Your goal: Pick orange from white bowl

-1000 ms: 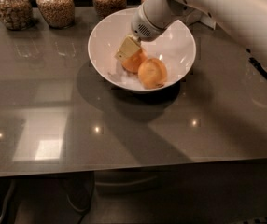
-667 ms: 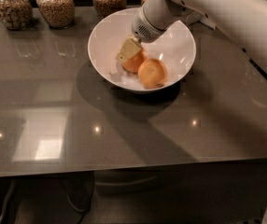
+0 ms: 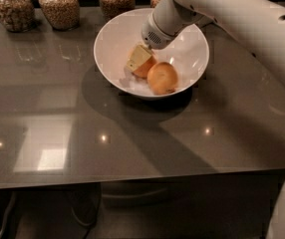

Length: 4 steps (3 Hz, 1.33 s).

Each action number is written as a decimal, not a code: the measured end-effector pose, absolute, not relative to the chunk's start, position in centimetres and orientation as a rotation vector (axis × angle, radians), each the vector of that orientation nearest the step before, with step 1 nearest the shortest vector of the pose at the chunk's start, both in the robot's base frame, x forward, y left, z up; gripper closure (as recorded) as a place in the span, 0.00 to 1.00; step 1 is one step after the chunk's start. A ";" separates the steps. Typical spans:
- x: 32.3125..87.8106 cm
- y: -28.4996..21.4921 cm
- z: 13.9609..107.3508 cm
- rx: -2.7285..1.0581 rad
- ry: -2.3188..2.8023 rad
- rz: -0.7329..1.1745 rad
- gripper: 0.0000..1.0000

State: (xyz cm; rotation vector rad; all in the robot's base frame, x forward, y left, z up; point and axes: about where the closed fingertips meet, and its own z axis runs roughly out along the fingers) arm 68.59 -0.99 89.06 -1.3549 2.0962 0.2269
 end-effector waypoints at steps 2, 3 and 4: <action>68.7 -1.2 87.9 -1.362 2.121 0.218 0.34; 68.9 -1.4 87.6 -1.364 2.121 0.213 0.37; 69.1 -1.7 87.1 -1.366 2.117 0.205 0.53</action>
Offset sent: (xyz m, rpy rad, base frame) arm 0.0037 -0.0075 -0.0196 -0.0340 0.0265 -0.0126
